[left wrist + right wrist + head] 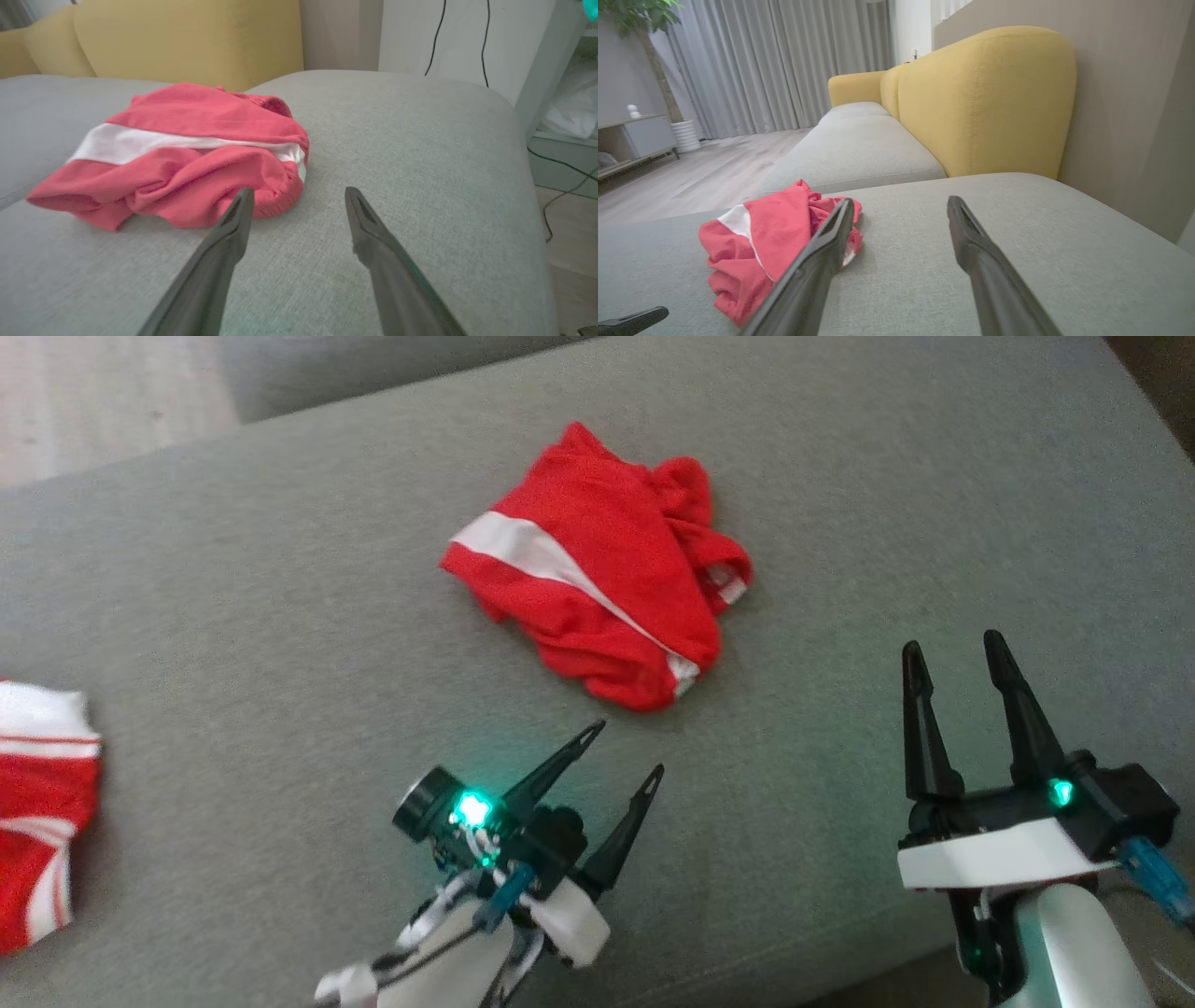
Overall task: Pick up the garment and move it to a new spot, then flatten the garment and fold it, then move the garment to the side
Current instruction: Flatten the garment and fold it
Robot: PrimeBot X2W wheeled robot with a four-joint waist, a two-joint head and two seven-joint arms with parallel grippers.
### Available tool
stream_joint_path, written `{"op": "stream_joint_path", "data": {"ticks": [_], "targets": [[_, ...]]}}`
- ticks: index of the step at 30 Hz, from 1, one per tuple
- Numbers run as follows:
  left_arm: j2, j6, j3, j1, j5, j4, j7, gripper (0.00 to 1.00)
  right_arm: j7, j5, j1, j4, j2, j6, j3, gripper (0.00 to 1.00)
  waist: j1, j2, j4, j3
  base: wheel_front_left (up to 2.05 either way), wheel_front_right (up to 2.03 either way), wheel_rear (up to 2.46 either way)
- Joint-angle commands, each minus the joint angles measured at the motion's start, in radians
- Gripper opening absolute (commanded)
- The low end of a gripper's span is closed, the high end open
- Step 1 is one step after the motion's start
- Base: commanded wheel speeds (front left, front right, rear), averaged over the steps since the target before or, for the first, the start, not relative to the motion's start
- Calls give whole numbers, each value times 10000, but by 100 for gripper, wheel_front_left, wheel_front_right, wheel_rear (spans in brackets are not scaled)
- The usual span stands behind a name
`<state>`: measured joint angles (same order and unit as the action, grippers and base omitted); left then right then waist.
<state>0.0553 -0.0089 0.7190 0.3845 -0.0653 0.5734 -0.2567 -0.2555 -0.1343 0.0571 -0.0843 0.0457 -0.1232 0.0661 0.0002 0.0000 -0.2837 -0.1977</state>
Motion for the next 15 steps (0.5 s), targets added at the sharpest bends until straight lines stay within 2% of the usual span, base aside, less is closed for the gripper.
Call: {"op": "stream_joint_path", "data": {"ticks": [1, 4, 9, 15], "targets": [[-51, 93, -42, 612, -170, 33, -51, 100, -63, -62, 435, 369, 45, -75, 274, 100, -2, 0, -444, -340, 0, 0, 0], [-51, 281, 317, 1059, -302, 478, -51, 100, -63, -82, 474, 391, 45, -75, 352, 100, -2, 0, -627, -411, 0, 0, 0], [-51, 989, 904, 2023, -534, 1249, -51, 100, -63, -124, 533, 418, 45, -75, 615, 100, -2, 0, -1049, -601, 0, 0, 0], [-51, 1180, 1430, 2897, -807, 2543, -51, 100, -63, -209, 621, 486, 45, -75, 821, 100, -2, 0, -1396, -781, 0, 0, 0]]}}
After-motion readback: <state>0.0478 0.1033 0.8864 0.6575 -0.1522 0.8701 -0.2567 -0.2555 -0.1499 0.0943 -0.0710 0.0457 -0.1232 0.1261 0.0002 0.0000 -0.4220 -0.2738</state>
